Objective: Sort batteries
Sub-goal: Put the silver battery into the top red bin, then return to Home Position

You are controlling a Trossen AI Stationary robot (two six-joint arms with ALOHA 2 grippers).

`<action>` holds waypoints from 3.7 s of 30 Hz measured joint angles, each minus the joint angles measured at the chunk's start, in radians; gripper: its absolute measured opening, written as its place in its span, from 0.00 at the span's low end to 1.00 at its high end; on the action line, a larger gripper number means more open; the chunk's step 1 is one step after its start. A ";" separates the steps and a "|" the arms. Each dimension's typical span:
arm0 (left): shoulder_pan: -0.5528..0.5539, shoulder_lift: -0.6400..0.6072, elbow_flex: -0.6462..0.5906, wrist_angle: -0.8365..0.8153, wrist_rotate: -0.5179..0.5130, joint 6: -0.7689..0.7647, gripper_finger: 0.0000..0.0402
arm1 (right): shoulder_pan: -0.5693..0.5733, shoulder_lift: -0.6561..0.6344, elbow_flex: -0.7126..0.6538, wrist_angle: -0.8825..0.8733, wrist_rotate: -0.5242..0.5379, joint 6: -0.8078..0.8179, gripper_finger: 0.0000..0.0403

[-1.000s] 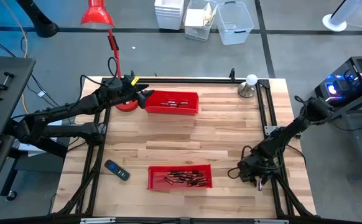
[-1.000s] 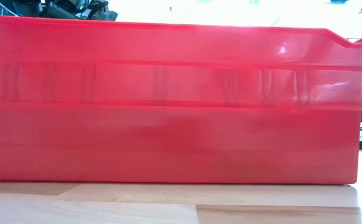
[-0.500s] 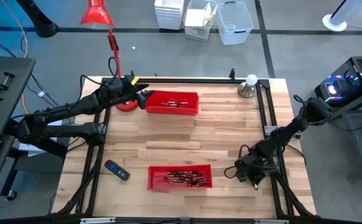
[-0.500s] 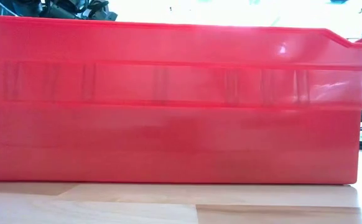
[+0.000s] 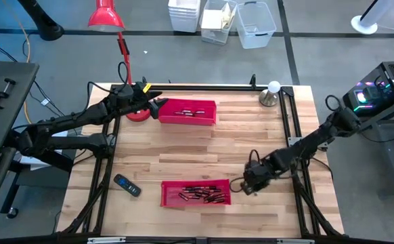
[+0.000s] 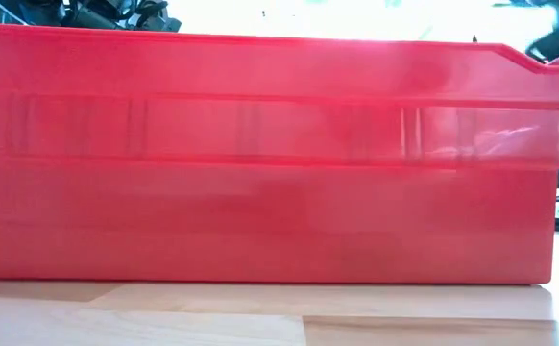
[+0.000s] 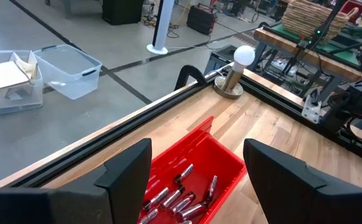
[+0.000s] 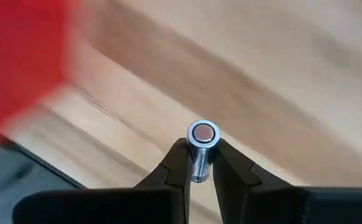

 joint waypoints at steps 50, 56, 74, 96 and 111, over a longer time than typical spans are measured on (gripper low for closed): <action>-0.022 -0.141 0.000 0.239 0.329 -0.358 0.61 | -0.866 0.126 0.435 0.411 0.255 -1.211 0.58; -0.200 -0.262 -0.151 0.304 0.112 -0.343 0.46 | -0.857 -0.094 0.403 0.157 0.298 -1.263 0.58; -0.264 -0.547 -0.605 0.690 -0.075 -0.341 0.00 | -0.495 -0.608 0.365 -0.324 0.566 -0.913 0.01; -0.177 -0.607 -0.605 0.532 0.004 -0.282 0.00 | -0.648 -0.964 -0.430 0.627 0.277 -1.105 0.00; -0.177 -0.607 -0.605 0.522 0.004 -0.281 0.00 | -0.745 -1.038 -0.671 0.823 0.064 -1.044 0.00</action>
